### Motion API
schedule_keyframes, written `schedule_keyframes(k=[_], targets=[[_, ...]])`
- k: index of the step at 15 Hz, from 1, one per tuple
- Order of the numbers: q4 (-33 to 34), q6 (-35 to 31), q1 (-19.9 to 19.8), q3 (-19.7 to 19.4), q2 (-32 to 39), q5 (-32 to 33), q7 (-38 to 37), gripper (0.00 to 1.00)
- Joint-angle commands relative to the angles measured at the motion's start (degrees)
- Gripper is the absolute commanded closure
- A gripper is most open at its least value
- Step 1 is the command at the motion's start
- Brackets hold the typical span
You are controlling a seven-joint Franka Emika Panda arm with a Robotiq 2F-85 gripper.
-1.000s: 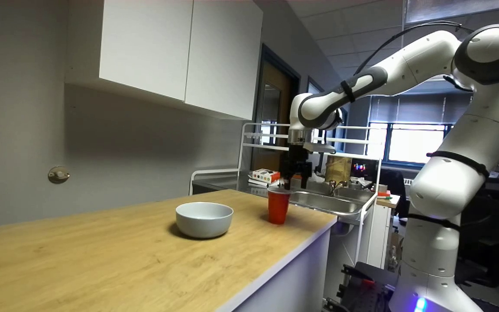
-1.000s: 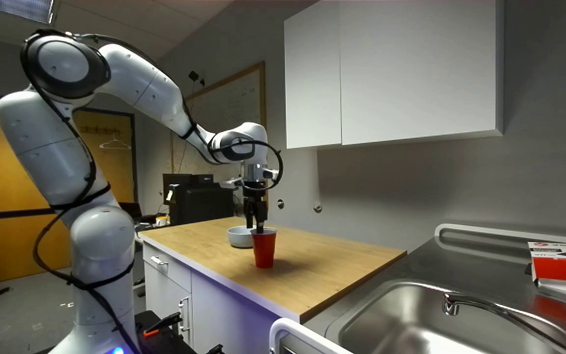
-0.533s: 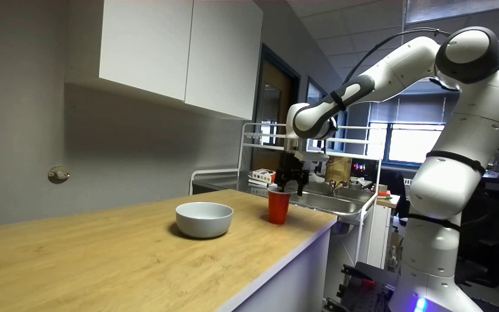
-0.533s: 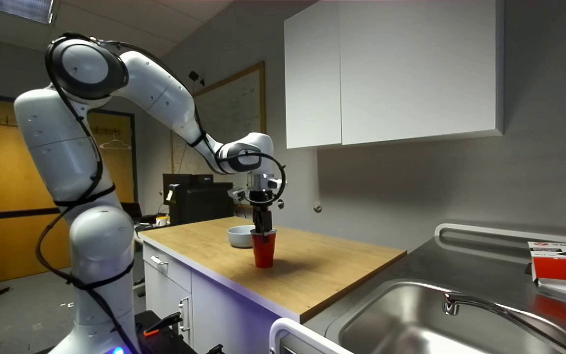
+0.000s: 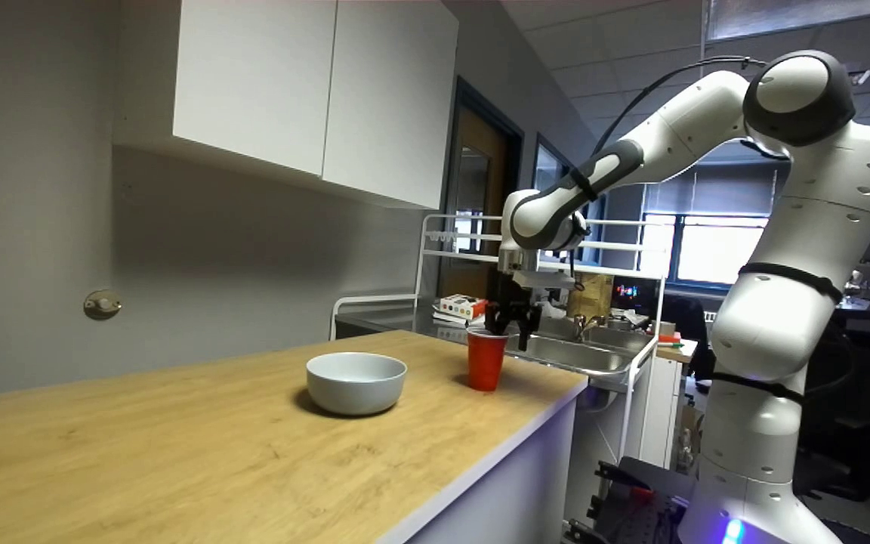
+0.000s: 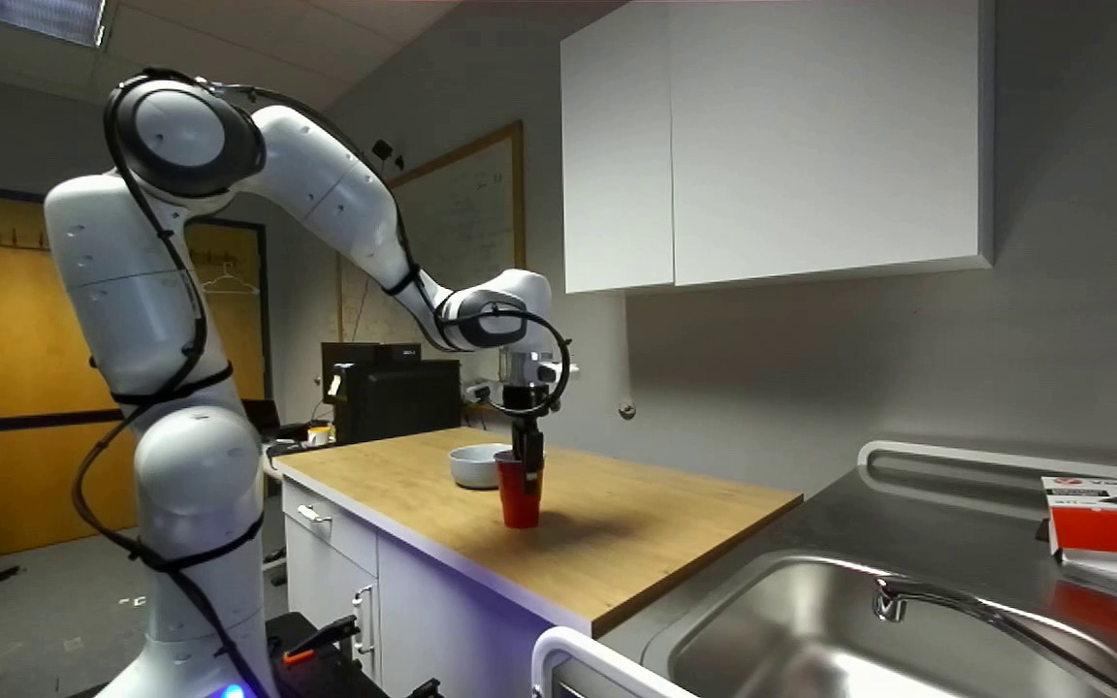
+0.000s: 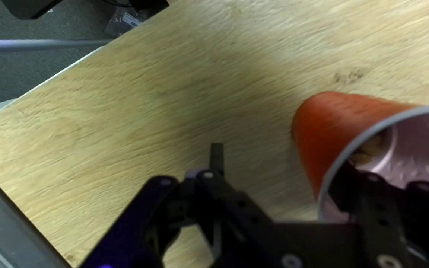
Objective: Pour the beans from the cup into the bowl
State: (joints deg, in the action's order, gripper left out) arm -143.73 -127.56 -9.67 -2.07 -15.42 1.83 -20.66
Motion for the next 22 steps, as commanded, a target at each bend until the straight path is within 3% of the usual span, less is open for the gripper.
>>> schedule_keyframes(k=[1,4,6,12,22], targets=[[1.11,0.56,-0.42,-0.36,0.00,1.06,-1.71,0.64],[1.30,0.64,-0.51,-0.58,-0.30,0.56,-1.52,0.86],[1.50,0.73,-0.44,-0.69,-0.47,0.44,-1.37,0.96],[3.24,3.69,0.01,0.33,-1.71,1.15,-2.47,0.94],[16.03,14.76,7.98,12.11,1.21,7.60,-12.49,0.94]])
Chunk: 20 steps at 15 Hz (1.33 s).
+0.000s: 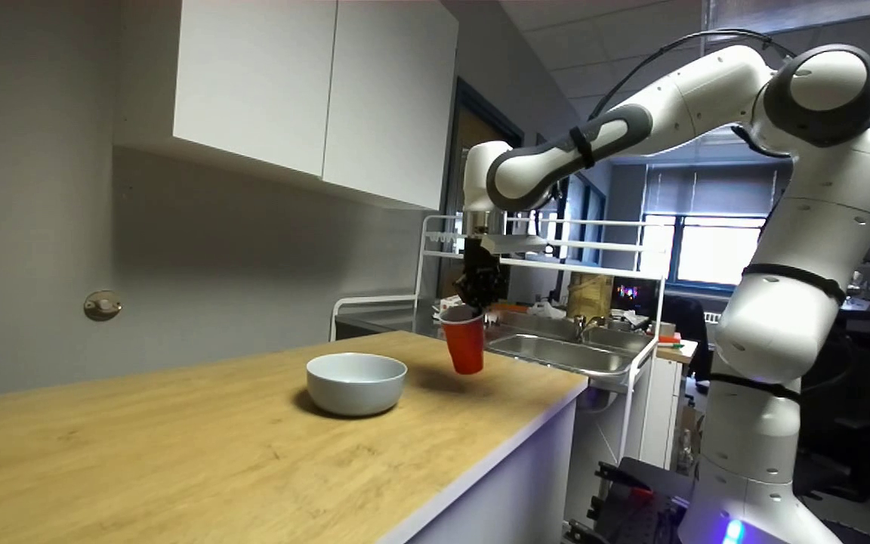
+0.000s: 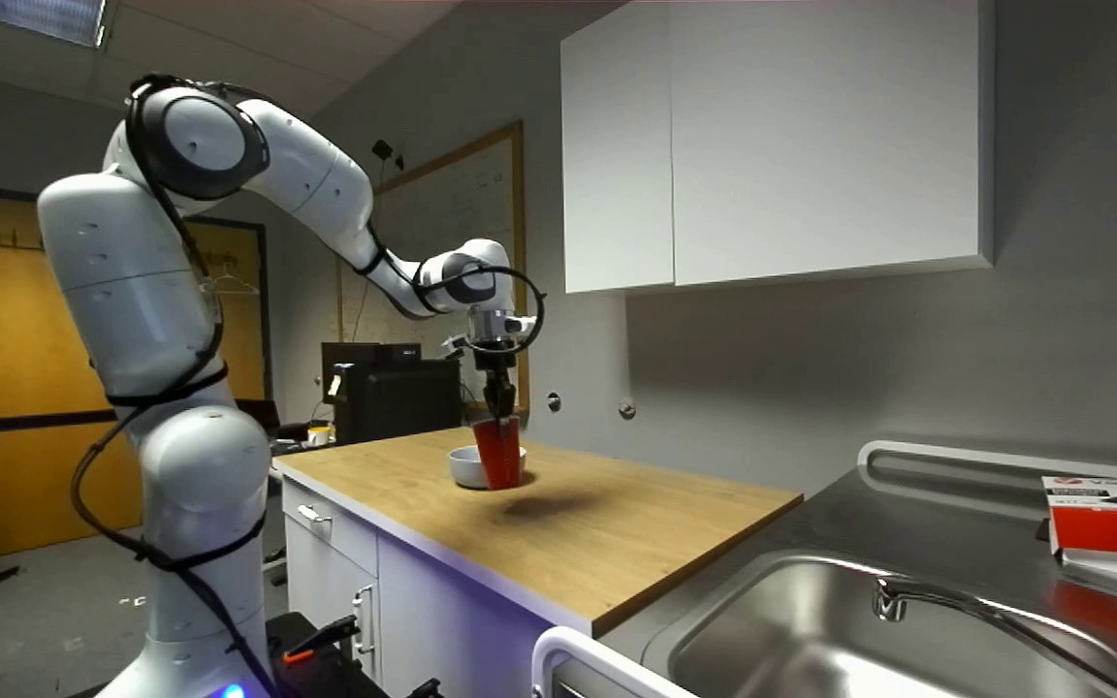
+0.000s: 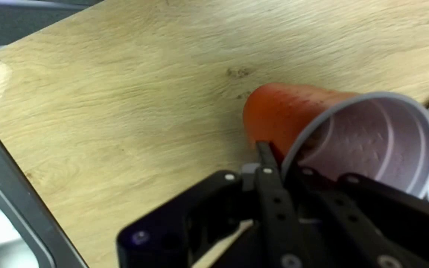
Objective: Pour the beans from the cup into the bowl
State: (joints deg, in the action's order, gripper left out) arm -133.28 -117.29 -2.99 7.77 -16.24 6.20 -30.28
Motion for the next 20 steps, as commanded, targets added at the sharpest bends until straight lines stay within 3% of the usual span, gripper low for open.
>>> schedule_keyframes(k=[1,11,20], targets=[[7.00,5.60,1.86,3.04,2.56,4.40,-3.65,0.94],[23.44,16.79,6.55,5.28,15.79,11.89,-16.50,0.98],[36.32,36.62,17.63,4.35,29.71,19.07,-26.99,0.98]])
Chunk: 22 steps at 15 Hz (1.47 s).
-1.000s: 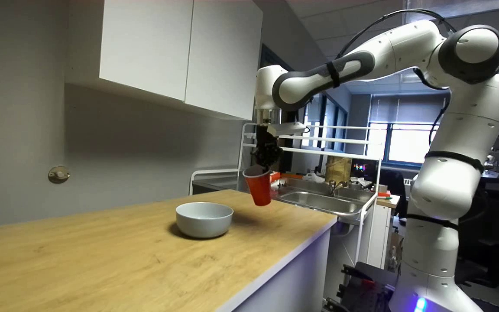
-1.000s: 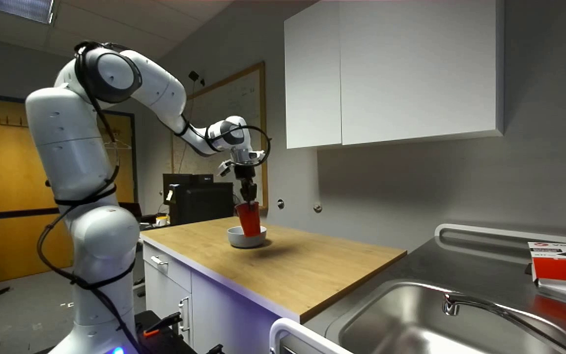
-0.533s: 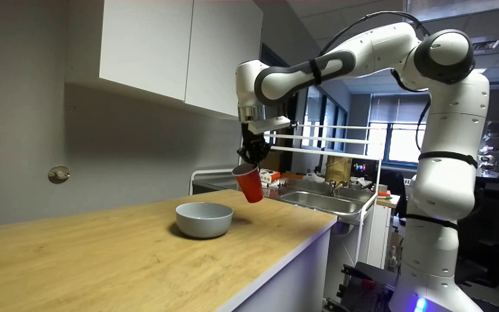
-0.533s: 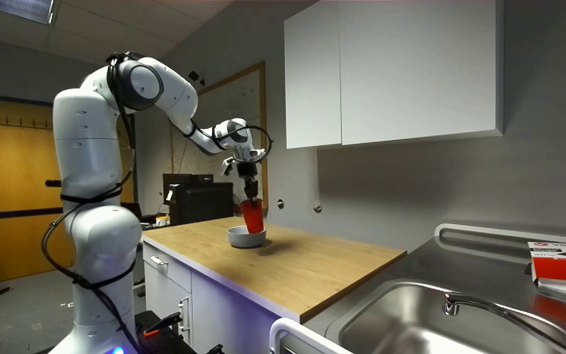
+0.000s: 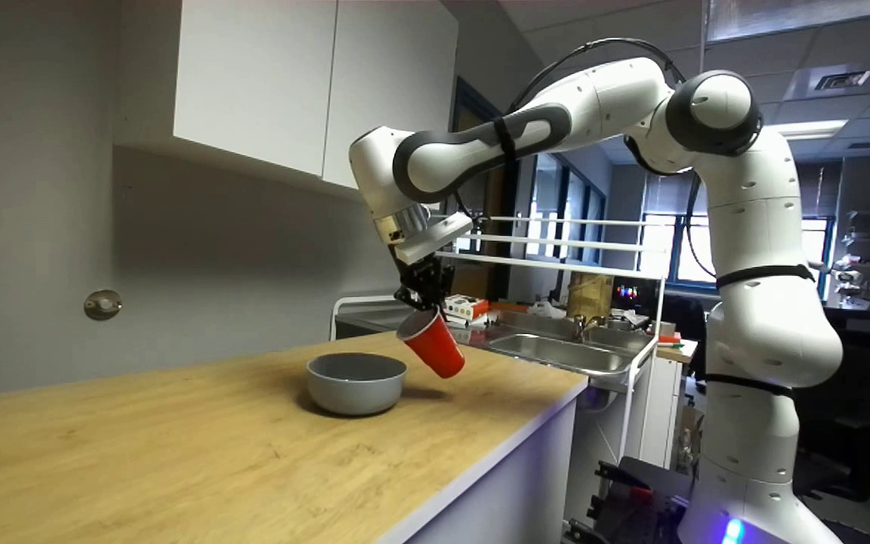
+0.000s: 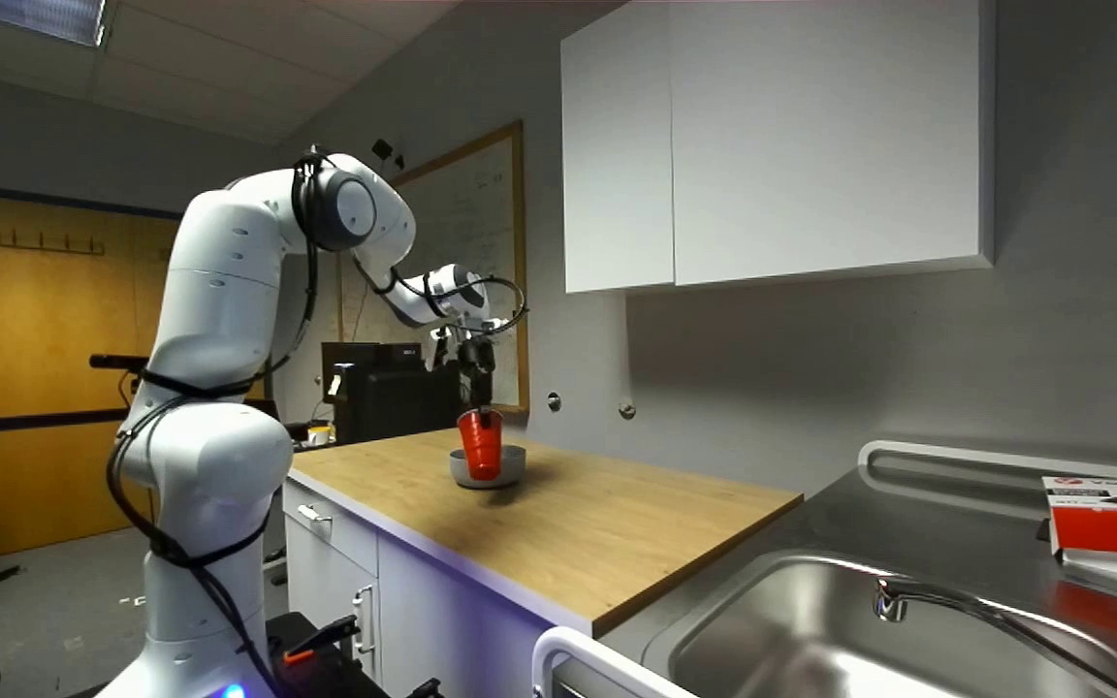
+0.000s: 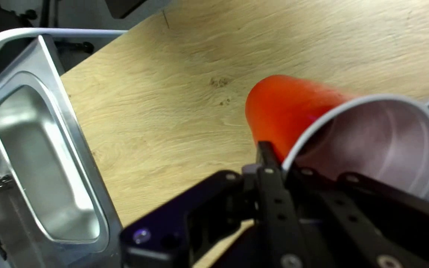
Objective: Pour the beans from the cup into the bowl
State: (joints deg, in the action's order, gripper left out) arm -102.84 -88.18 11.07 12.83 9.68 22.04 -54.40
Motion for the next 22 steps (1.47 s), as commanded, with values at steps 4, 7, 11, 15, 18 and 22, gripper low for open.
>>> schedule_keyframes(k=[4,7,11,15,18,22], targets=[[9.92,16.12,7.92,-0.67,6.94,7.57,-4.49,0.98],[13.66,20.26,10.51,-0.54,9.79,10.13,-4.19,0.98],[18.89,23.09,13.39,-0.79,13.87,13.90,-3.55,0.98],[23.76,24.62,16.03,-1.33,18.70,19.51,-2.76,0.98],[26.38,25.72,18.13,-1.87,22.41,24.13,-2.43,0.98],[27.32,27.44,21.44,-2.60,26.30,32.21,-2.35,0.98]])
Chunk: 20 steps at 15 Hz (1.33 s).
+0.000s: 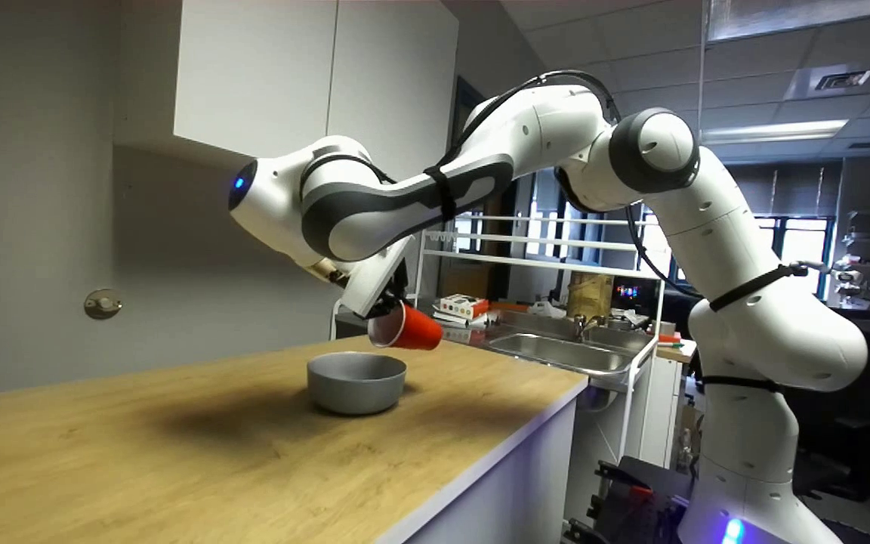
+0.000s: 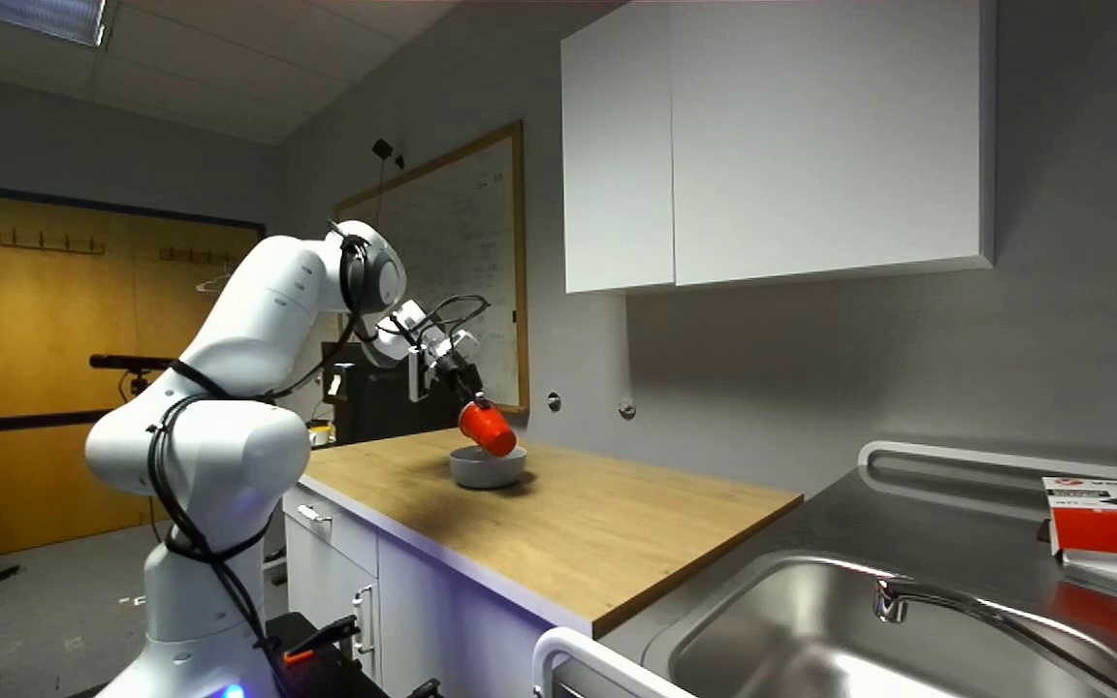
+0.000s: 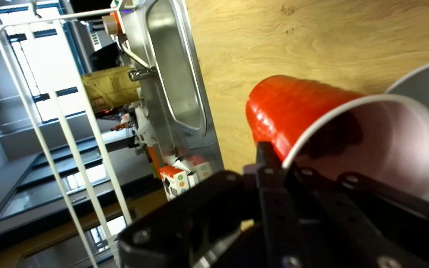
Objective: Pour the beans from the cup into the bowl
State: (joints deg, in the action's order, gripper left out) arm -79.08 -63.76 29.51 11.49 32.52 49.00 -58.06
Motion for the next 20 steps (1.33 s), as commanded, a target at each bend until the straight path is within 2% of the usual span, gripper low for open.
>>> schedule_keyframes(k=[1,5,9,20], targets=[[3.46,3.33,3.81,-1.51,4.36,7.99,1.25,0.98],[3.37,5.27,6.96,-2.01,7.09,16.96,0.85,0.98],[3.73,7.44,9.12,-2.04,9.17,23.20,0.24,0.98],[4.12,12.01,11.23,-2.29,11.44,34.11,-0.61,0.98]])
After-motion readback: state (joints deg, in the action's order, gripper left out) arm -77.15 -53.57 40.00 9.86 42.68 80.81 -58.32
